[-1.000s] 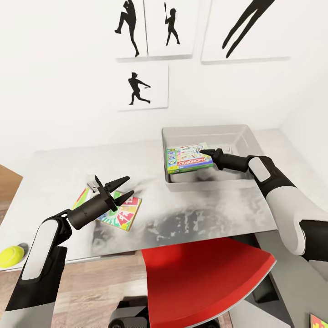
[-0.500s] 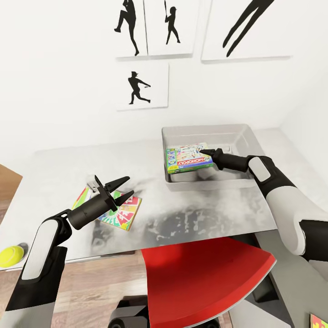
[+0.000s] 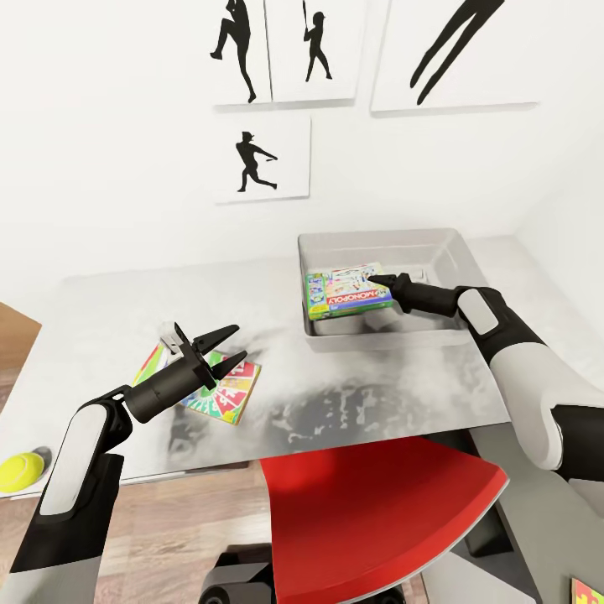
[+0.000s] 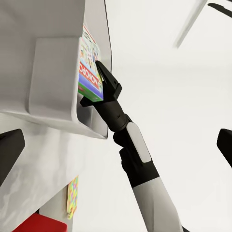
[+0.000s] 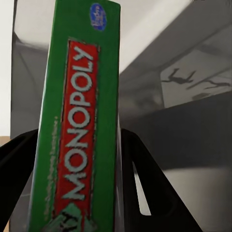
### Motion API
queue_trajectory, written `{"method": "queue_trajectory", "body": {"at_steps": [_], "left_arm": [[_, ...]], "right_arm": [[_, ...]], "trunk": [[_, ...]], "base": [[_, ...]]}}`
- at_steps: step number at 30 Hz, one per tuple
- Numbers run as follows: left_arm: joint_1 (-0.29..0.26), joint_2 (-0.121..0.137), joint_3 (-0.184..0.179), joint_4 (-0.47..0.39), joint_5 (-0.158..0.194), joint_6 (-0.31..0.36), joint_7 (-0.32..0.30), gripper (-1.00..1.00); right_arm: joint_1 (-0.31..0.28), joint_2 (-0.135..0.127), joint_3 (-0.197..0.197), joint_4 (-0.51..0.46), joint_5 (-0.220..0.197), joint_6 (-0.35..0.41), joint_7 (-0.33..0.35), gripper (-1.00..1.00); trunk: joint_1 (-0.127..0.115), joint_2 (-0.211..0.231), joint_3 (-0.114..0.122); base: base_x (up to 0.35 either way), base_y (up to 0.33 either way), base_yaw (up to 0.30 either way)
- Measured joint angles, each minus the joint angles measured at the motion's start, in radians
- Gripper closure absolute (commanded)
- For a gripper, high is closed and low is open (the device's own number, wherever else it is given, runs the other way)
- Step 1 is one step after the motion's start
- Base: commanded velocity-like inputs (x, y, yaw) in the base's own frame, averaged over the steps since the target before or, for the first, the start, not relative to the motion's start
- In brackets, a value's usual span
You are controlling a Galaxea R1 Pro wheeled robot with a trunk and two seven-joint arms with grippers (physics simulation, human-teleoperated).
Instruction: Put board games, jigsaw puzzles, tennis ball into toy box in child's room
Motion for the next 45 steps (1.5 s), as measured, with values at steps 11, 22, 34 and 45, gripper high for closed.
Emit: {"method": "queue_trajectory", "body": {"at_steps": [11,22,34,45], "left_arm": [[0.000,0.000,0.000,0.000,0.000,0.000,0.000,-1.00],[0.000,0.000,0.000,0.000,0.000,0.000,0.000,-1.00],[0.000,0.000,0.000,0.000,0.000,0.000,0.000,-1.00],[0.000,0.000,0.000,0.000,0.000,0.000,0.000,-1.00]], "right_arm": [[0.000,0.000,0.000,-0.001,0.001,-0.041,-0.025,1.00],[0.000,0.000,0.003,-0.001,0.002,-0.059,-0.039,1.00],[0.000,0.000,0.006,-0.001,0.003,-0.061,-0.040,1.00],[0.000,0.000,0.009,-0.001,0.003,-0.062,-0.041,1.00]], "trunk": [[0.000,0.000,0.000],[0.000,0.000,0.000],[0.000,0.000,0.000],[0.000,0.000,-0.007]], "base": [[0.000,0.000,0.000],[0.000,0.000,0.000],[0.000,0.000,0.000],[0.000,0.000,0.000]]}}
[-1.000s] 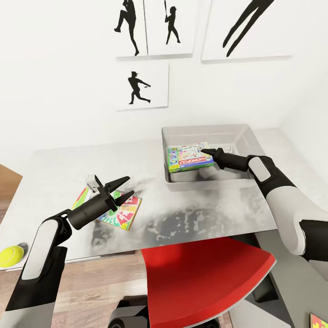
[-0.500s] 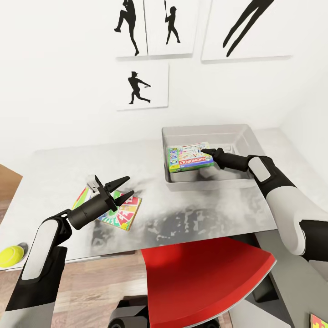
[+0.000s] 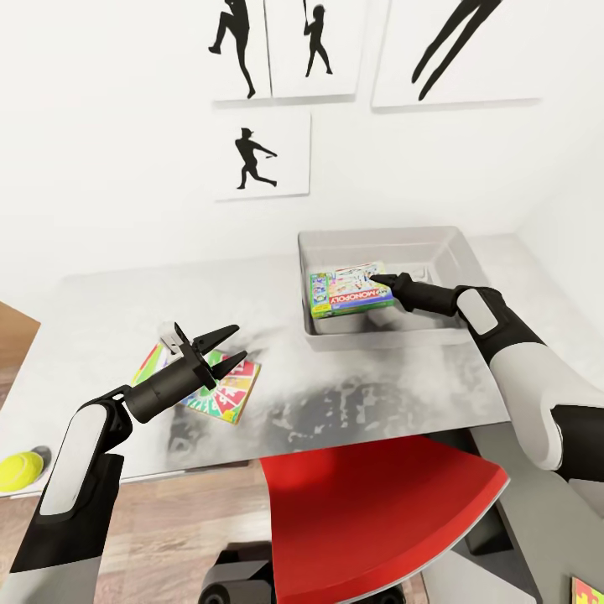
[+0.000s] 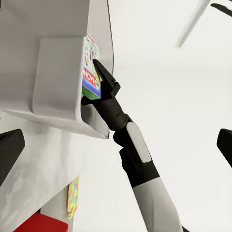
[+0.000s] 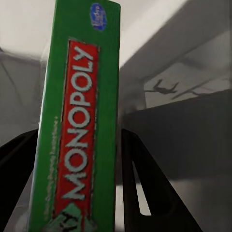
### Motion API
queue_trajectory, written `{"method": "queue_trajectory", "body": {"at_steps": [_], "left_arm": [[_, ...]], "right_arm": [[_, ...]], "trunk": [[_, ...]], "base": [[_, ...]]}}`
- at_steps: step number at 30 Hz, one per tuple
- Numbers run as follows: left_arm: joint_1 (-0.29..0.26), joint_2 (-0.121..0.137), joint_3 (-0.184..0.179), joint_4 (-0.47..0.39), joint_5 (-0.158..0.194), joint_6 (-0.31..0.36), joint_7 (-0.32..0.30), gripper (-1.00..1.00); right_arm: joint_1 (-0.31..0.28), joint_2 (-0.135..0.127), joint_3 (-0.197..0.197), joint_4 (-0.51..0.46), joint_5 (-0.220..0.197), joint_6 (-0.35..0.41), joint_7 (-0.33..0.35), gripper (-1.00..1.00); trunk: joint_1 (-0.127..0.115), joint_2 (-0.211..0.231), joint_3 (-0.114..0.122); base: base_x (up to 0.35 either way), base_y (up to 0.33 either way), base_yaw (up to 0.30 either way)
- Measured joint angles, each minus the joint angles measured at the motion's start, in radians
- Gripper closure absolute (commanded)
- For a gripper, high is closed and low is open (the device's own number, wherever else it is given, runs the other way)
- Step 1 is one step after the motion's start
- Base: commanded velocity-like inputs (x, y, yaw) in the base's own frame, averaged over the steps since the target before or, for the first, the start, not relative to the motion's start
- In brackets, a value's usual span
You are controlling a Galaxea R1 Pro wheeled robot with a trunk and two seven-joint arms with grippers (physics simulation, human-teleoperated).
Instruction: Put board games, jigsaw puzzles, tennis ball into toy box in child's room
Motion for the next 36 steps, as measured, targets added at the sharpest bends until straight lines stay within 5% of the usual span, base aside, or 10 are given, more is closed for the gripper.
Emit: {"method": "queue_trajectory", "body": {"at_steps": [35,36], "left_arm": [[0.000,0.000,0.000,0.000,0.000,0.000,0.000,-1.00],[0.000,0.000,0.000,0.000,0.000,0.000,0.000,-1.00]], "right_arm": [[0.000,0.000,0.001,0.000,0.000,-0.001,-0.002,1.00],[0.000,0.000,0.001,0.000,-0.001,-0.001,-0.002,-1.00]], "trunk": [[0.000,0.000,-0.027],[0.000,0.000,-0.027]], "base": [[0.000,0.000,0.000],[0.000,0.000,0.000]]}}
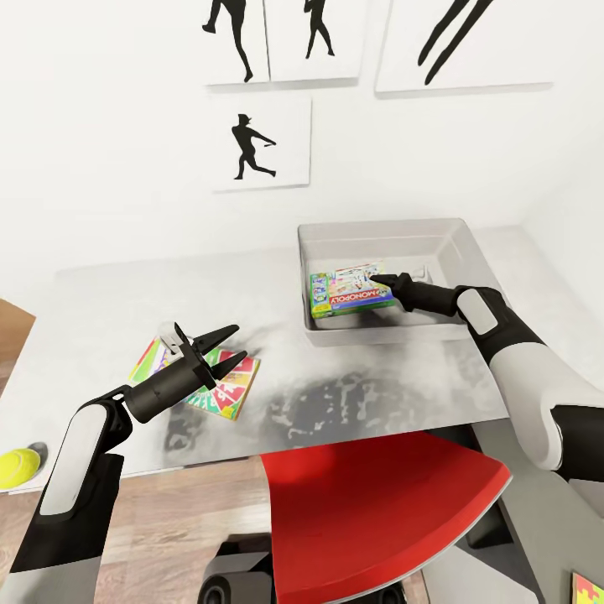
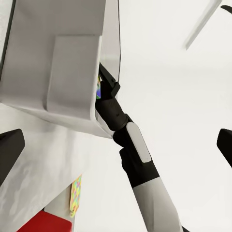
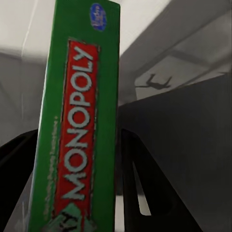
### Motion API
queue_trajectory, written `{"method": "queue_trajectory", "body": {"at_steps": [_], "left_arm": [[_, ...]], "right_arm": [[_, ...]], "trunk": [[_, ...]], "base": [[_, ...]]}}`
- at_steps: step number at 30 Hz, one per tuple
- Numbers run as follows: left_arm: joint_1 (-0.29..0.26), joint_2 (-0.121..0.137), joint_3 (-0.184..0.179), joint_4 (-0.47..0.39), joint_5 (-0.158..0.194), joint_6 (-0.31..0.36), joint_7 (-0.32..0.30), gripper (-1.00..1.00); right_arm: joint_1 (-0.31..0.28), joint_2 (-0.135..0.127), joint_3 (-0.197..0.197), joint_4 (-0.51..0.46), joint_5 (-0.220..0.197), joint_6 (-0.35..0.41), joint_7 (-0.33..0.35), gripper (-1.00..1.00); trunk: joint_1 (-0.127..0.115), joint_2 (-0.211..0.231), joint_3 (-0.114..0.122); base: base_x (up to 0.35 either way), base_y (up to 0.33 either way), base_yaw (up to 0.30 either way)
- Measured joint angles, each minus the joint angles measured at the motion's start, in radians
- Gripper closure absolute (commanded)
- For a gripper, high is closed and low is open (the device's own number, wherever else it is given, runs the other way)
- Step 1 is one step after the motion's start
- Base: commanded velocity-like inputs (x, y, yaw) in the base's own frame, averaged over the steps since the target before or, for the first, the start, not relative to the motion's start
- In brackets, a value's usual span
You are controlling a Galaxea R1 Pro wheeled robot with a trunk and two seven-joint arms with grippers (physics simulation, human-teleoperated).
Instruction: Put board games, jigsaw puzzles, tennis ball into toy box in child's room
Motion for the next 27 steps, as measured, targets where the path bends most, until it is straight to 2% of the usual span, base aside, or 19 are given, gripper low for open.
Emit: {"method": "queue_trajectory", "body": {"at_steps": [27], "left_arm": [[0.000,0.000,0.000,0.000,0.000,0.000,0.000,-1.00]], "right_arm": [[0.000,0.000,-0.001,0.000,0.000,0.000,-0.004,-1.00]], "trunk": [[0.000,0.000,0.000]], "base": [[0.000,0.000,0.000]]}}
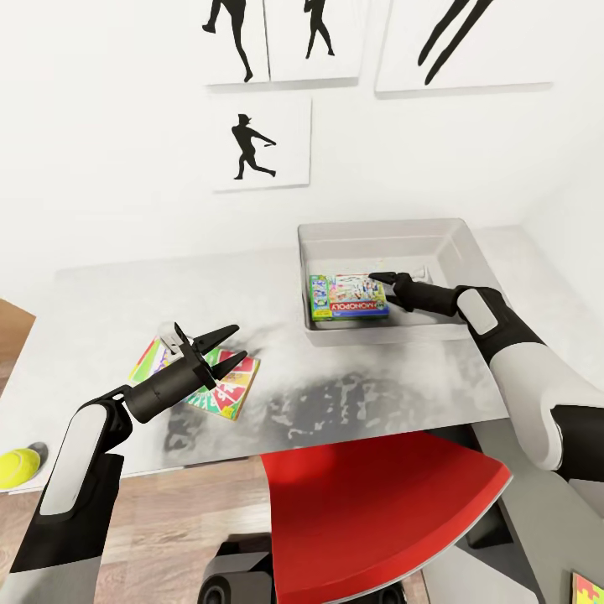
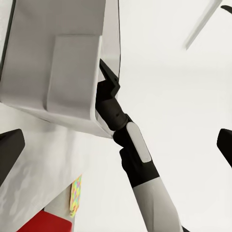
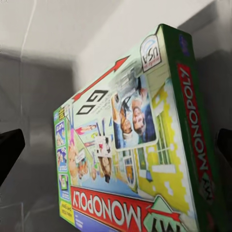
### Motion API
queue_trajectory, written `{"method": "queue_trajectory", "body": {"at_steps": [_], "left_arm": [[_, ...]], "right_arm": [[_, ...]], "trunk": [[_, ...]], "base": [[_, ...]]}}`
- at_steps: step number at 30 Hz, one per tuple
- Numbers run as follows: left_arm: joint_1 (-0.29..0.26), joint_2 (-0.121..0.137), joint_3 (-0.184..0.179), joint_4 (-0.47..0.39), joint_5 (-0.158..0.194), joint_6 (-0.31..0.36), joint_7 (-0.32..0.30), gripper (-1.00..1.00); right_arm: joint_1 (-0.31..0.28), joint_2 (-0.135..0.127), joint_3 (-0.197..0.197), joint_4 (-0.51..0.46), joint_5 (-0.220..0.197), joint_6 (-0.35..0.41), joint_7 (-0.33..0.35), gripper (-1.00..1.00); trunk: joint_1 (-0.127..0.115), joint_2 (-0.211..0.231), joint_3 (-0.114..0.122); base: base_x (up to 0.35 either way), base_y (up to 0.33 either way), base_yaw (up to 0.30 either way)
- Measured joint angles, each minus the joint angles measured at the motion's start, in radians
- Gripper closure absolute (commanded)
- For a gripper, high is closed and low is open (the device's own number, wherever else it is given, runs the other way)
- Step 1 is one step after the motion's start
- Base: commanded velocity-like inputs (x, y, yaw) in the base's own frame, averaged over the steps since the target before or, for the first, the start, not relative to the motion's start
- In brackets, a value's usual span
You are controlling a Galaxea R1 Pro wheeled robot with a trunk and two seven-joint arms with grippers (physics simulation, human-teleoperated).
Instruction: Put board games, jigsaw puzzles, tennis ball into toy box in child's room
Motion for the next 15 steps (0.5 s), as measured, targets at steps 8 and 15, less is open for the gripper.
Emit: {"method": "queue_trajectory", "body": {"at_steps": [8,15], "left_arm": [[0.000,0.000,0.000,0.000,0.000,0.000,0.000,-1.00],[-0.001,-0.001,0.000,0.000,0.001,-0.001,0.000,-1.00]], "right_arm": [[-0.001,-0.002,-0.004,-0.002,0.000,-0.001,0.000,-1.00],[0.000,-0.033,-0.004,-0.058,0.000,-0.001,-0.001,-1.00]], "trunk": [[0.000,0.000,0.000],[0.000,0.000,0.000]], "base": [[0.000,0.000,0.000],[0.000,0.000,0.000]]}}
